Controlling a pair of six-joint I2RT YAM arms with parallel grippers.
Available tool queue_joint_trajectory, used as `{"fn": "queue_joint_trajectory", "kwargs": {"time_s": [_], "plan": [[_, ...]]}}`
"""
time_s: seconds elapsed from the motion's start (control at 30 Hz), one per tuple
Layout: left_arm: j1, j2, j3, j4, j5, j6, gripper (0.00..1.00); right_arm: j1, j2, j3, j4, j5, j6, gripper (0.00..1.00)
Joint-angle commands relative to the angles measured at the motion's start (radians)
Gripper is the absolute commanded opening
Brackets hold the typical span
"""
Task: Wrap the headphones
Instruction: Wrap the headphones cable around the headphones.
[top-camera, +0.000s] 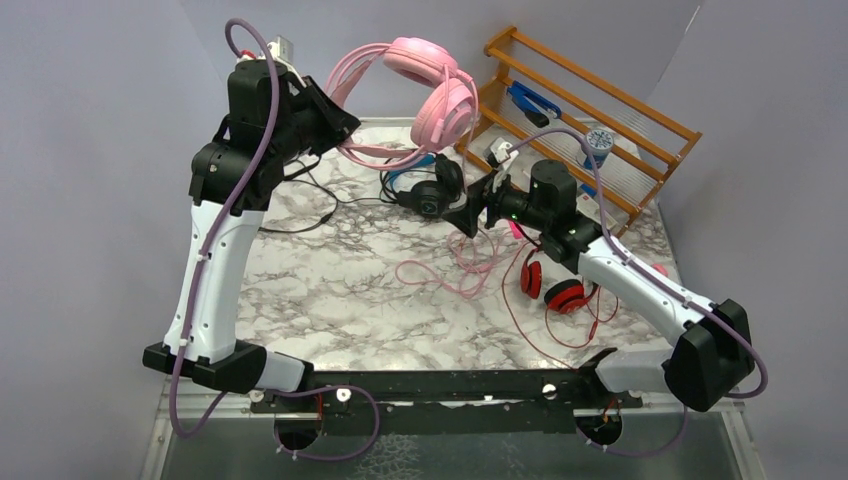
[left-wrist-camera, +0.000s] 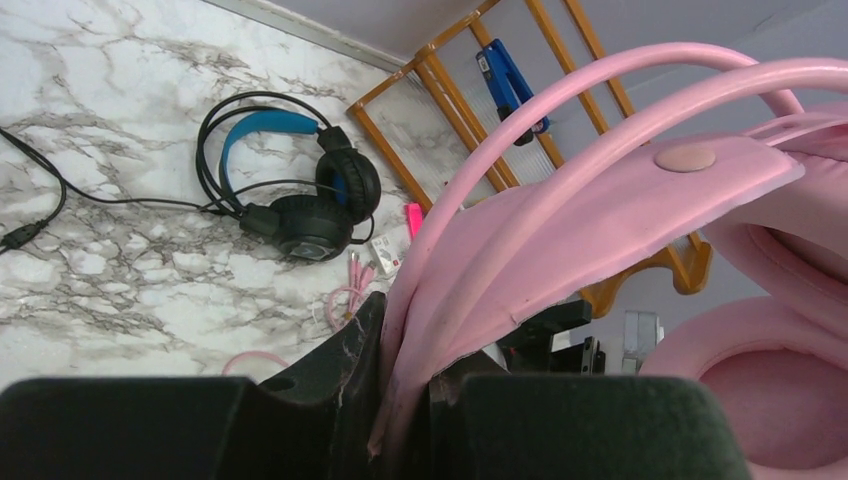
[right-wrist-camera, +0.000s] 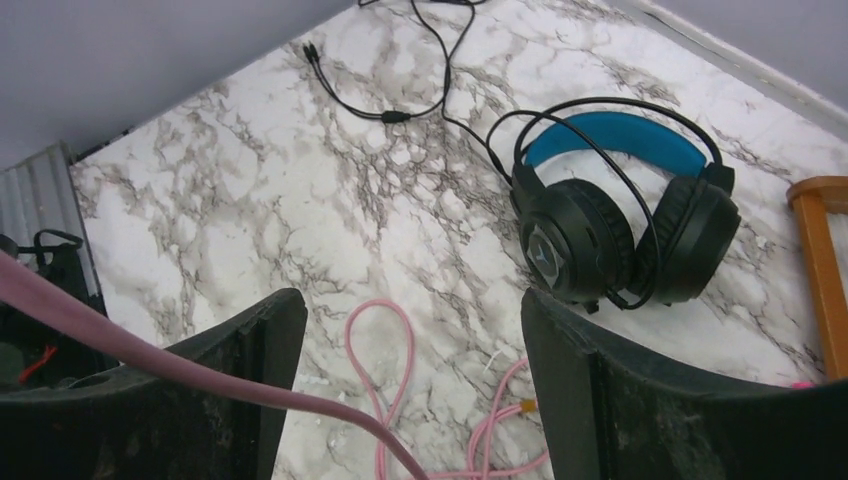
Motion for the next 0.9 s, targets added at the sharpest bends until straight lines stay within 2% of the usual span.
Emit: {"fn": "queue_joint_trajectory", "kwargs": {"time_s": [0.0, 0.13, 0.2, 0.23, 0.3, 0.37, 0.5, 0.57, 0.67, 0.77, 0.87], "plan": [[0.004, -0.014, 0.030, 0.044, 0.028, -0.098, 0.00, -0.016, 0.023, -0.016, 0.155, -0.063, 0.008, 0.76], [0.004, -0.048, -0.035, 0.101, 0.075, -0.075, 0.00, -0.053, 0.072, -0.003, 0.176, -0.147, 0.096, 0.57], [0.004, -0.075, -0.084, 0.144, 0.106, -0.056, 0.00, -0.056, 0.077, 0.008, 0.153, -0.155, 0.119, 0.36], [0.004, -0.088, -0.116, 0.163, 0.120, -0.046, 0.00, -0.057, 0.067, -0.005, 0.159, -0.153, 0.127, 0.30], [0.004, -0.122, -0.194, 0.249, 0.197, 0.001, 0.00, -0.061, 0.042, -0.022, 0.148, -0.128, 0.125, 0.26], [0.004, -0.166, -0.283, 0.339, 0.285, 0.061, 0.00, -0.069, 0.010, 0.015, 0.050, -0.061, 0.104, 0.19], [0.004, -0.231, -0.408, 0.434, 0.413, 0.207, 0.00, -0.087, -0.055, 0.076, -0.139, 0.019, 0.056, 0.18], [0.004, -0.258, -0.465, 0.482, 0.486, 0.263, 0.00, -0.093, -0.074, 0.091, -0.186, 0.025, 0.049, 0.17], [0.004, -0.290, -0.533, 0.546, 0.559, 0.289, 0.00, -0.096, -0.090, 0.122, -0.247, -0.006, 0.046, 0.12], [0.004, -0.278, -0.541, 0.552, 0.643, 0.289, 0.00, -0.097, -0.113, 0.132, -0.238, -0.017, 0.058, 0.12], [0.004, -0.251, -0.534, 0.585, 0.786, 0.252, 0.00, -0.097, -0.078, 0.161, -0.198, -0.109, 0.057, 0.12]]}}
